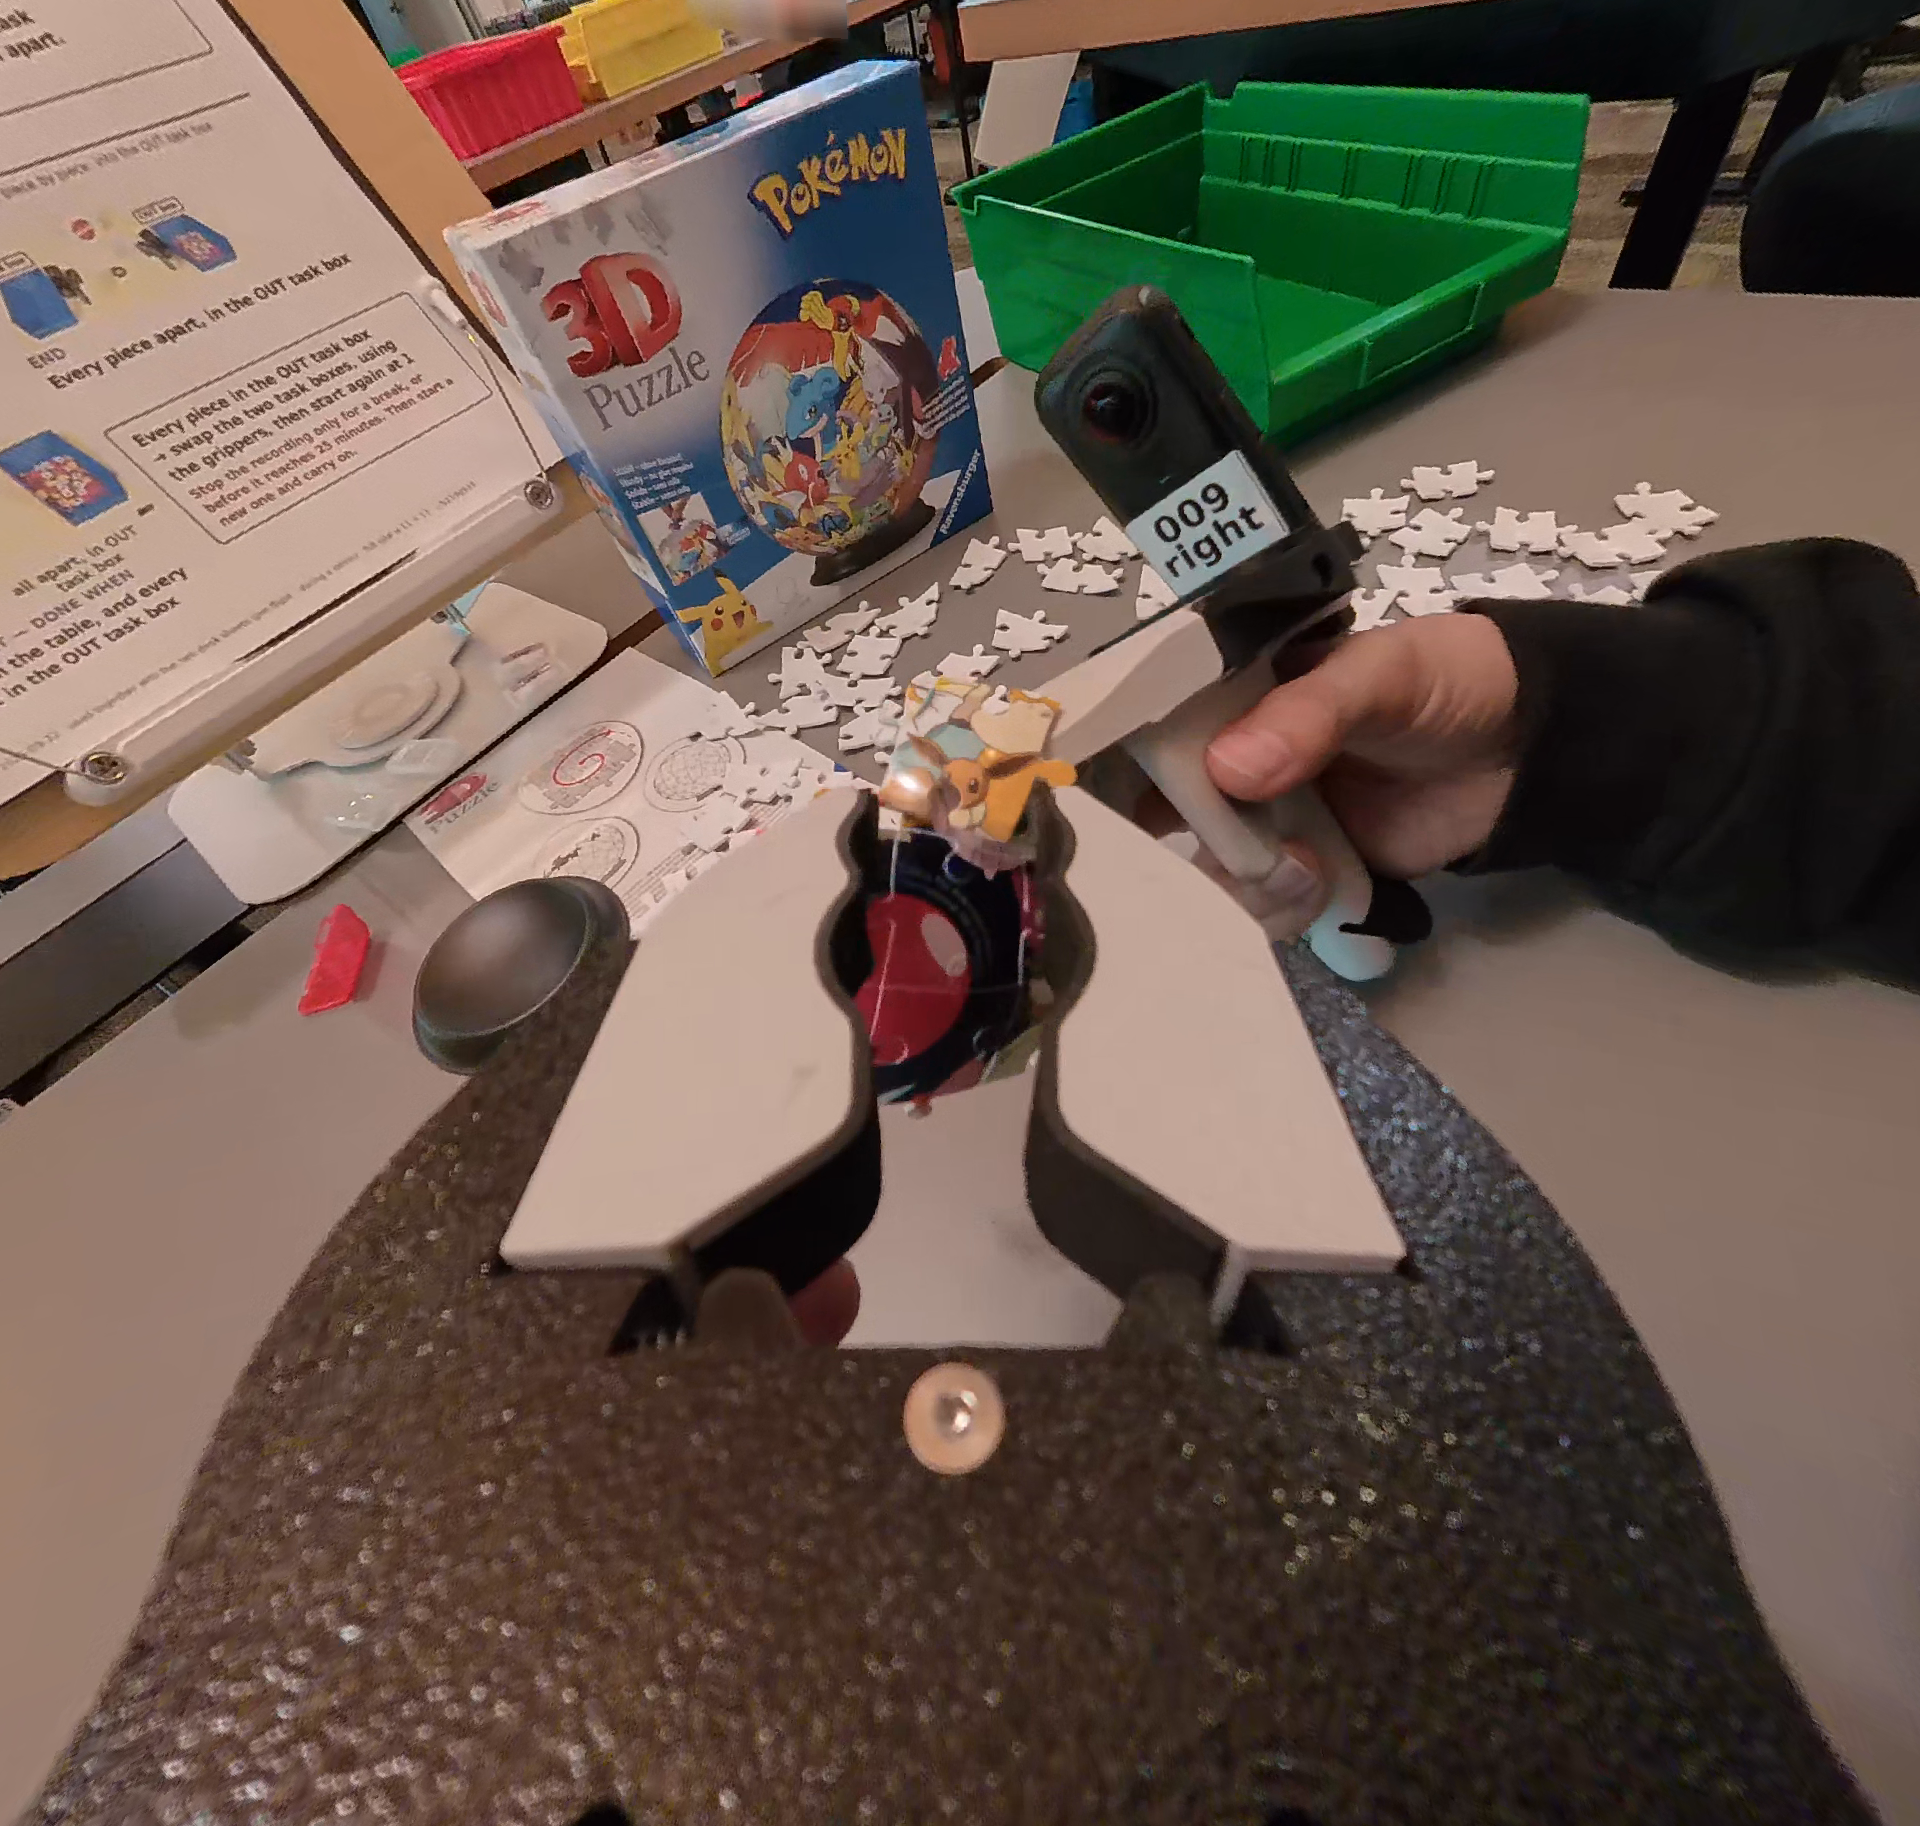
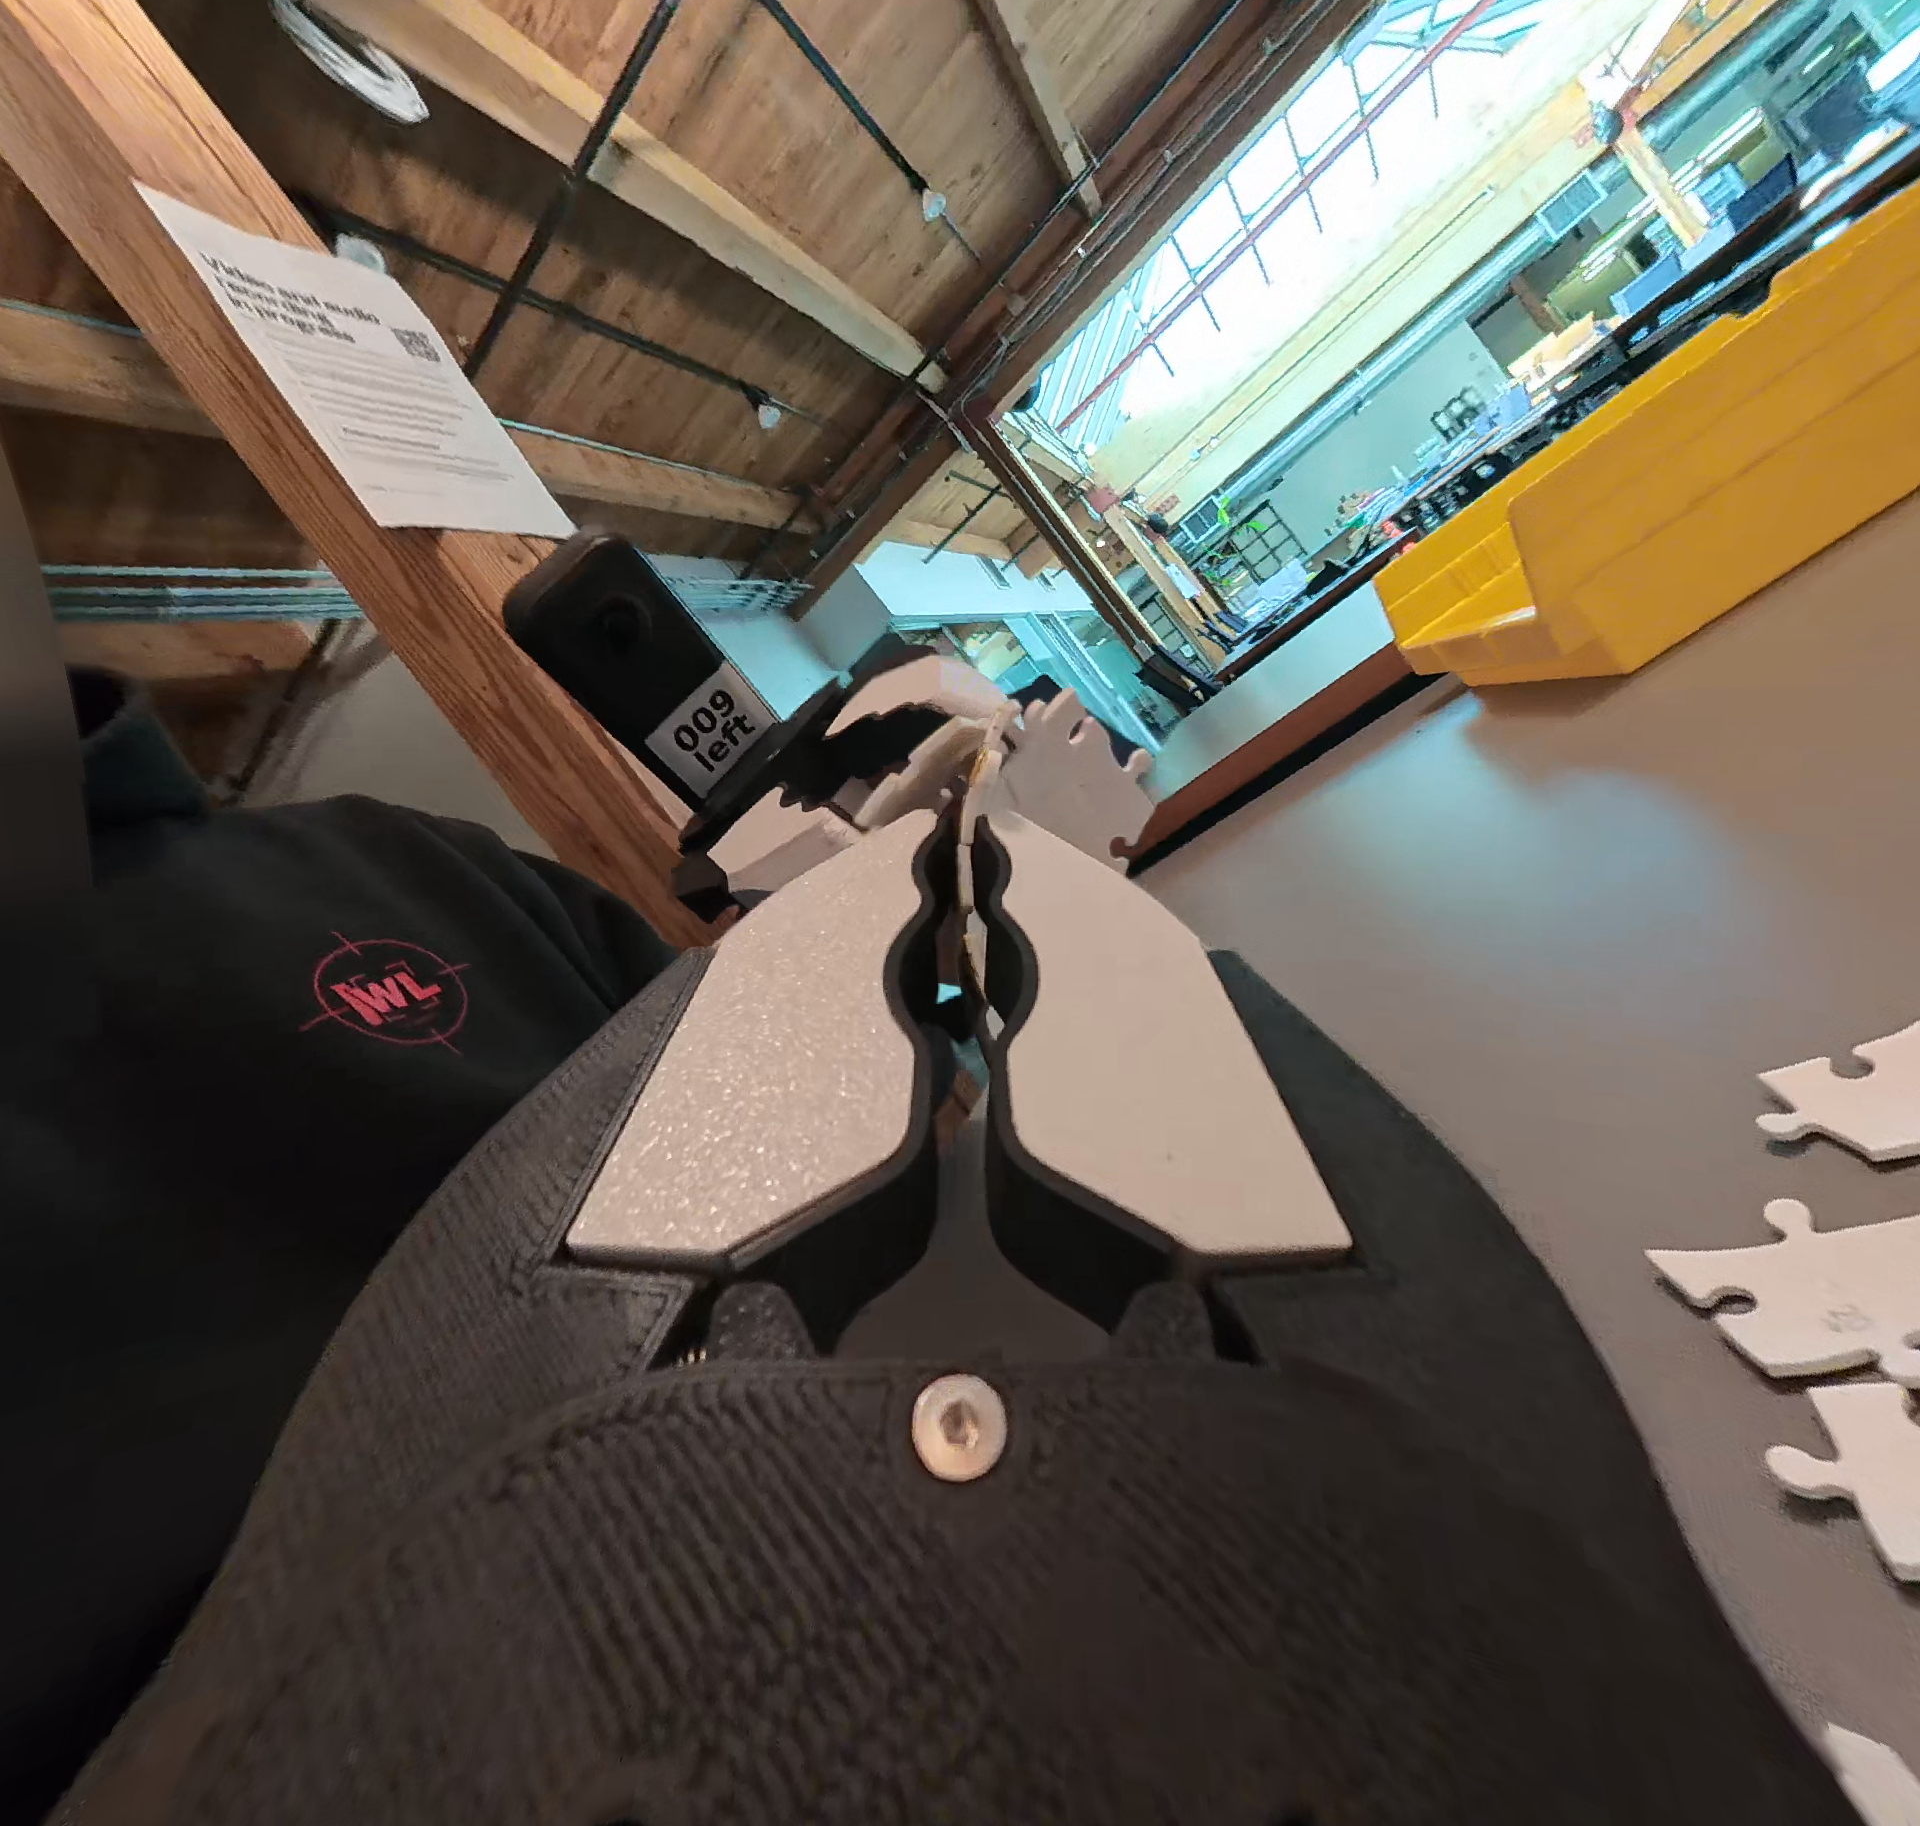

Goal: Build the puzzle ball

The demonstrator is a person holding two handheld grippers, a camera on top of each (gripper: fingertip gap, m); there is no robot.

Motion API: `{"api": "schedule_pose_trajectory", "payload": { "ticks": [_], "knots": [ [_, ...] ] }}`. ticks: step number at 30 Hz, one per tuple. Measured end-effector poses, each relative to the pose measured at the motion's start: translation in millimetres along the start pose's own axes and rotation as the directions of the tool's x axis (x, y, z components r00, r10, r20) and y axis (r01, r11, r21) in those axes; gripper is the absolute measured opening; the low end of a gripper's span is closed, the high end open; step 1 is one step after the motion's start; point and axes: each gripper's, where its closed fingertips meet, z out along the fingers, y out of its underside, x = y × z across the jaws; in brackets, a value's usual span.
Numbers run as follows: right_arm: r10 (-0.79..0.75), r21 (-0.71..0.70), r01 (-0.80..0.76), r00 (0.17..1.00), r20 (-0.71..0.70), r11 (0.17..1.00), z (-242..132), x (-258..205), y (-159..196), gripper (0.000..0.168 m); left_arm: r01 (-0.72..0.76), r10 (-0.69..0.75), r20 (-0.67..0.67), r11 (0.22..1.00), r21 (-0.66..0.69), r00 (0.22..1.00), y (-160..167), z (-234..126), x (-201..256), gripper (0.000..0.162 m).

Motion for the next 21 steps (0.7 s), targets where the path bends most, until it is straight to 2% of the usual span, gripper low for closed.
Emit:
{"api": "schedule_pose_trajectory", "payload": {
  "ticks": [9,14,18,21],
  "knots": [
    [0.114,0.033,-0.116,0.993,0.042,0.993,1,0,-1,0.003,-0.016,0.016,0.0,1.0,-0.003,1.0,-1,-1,-2,0.029],
    [0.108,0.026,-0.109,0.993,0.043,0.994,0,-1,-1,0.003,-0.018,0.018,-0.009,1.0,-0.006,1.0,-6,-5,-6,0.033],
    [0.099,-0.032,-0.097,0.993,0.061,0.995,4,-6,7,0.003,0.02,-0.024,-0.103,0.999,-0.04,0.994,-12,-9,-11,0.038],
    [0.065,-0.1,-0.058,0.995,0.07,0.993,8,-12,16,0.003,0.054,-0.093,-0.289,0.989,-0.14,0.953,-10,-11,-5,0.045]
  ]
}}
